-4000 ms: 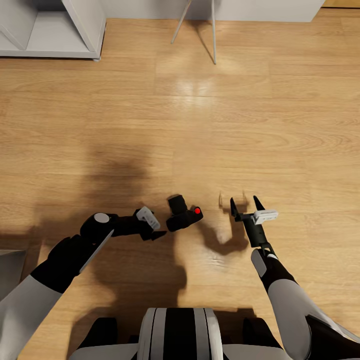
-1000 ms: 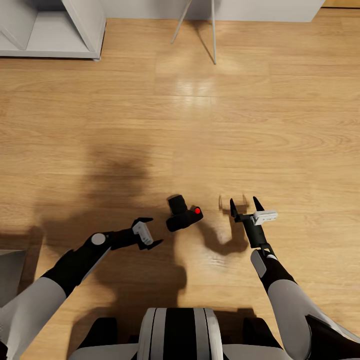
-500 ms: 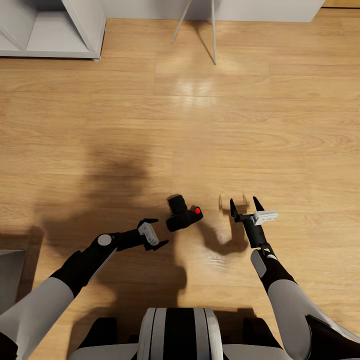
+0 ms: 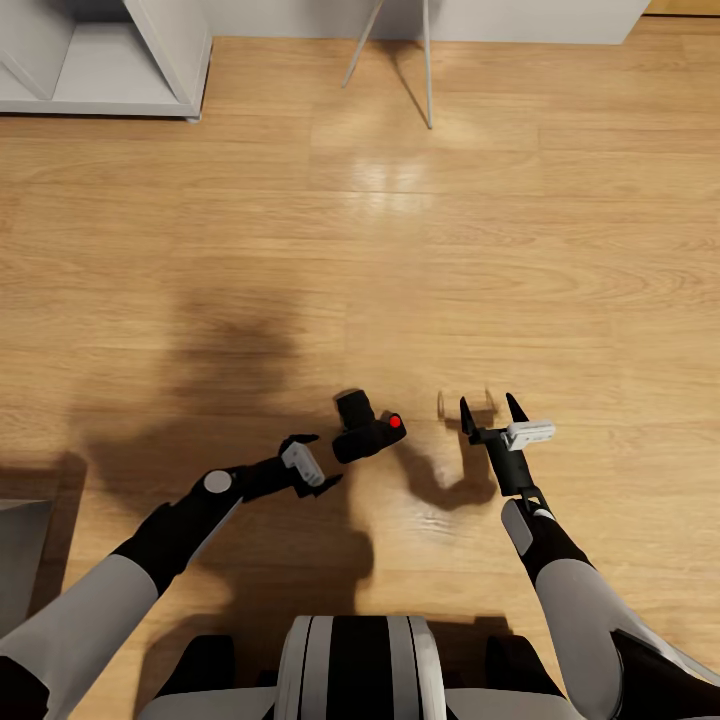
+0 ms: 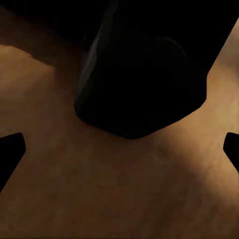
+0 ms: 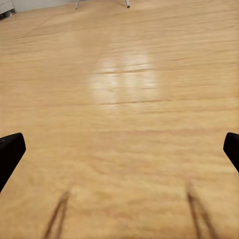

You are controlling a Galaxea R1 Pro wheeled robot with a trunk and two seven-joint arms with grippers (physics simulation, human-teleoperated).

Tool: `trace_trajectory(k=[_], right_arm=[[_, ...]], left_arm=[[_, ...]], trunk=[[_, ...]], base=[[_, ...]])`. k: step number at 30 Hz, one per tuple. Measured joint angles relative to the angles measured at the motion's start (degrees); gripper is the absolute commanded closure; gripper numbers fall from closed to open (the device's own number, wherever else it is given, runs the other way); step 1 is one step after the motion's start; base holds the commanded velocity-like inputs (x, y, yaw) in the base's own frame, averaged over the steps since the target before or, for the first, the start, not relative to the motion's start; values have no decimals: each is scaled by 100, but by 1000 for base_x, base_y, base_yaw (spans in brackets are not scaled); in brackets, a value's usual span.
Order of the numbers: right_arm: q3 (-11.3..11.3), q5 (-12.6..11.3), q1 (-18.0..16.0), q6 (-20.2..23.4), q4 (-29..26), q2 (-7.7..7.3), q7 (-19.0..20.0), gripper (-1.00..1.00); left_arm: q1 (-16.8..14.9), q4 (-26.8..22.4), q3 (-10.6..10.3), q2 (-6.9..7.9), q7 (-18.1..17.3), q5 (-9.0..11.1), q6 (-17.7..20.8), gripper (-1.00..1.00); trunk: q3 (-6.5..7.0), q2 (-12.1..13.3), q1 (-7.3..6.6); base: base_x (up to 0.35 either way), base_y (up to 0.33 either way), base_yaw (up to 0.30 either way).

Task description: Attach the digital camera to the camera tripod in the bedroom.

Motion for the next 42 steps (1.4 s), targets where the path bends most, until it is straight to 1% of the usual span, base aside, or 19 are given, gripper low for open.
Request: trace_trajectory(k=[1, 3, 11, 35, 42], right_arm=[[0, 0, 0, 0, 0, -1, 0, -100], [0, 0, 0, 0, 0, -2, 0, -100], [0, 3, 0, 0, 0, -2, 0, -100], [0, 1, 0, 0, 0, -2, -1, -100], [0, -1, 0, 0, 0, -3, 0, -100]], left_arm=[[-2, 4, -10, -7, 170, -1, 4, -100], [-1, 4, -20, -11, 313, -2, 6, -100], [-2, 7, -34, -22, 518, -4, 9, -100], [-2, 12, -45, -126, 583, -9, 13, -100], [-4, 12, -90, -184, 583, -11, 18, -100]], trunk=[[0, 0, 0], [0, 0, 0], [0, 0, 0], [0, 0, 0], [0, 0, 0]], base=[[0, 0, 0], [0, 0, 0], [0, 0, 0], [0, 0, 0], [0, 0, 0]])
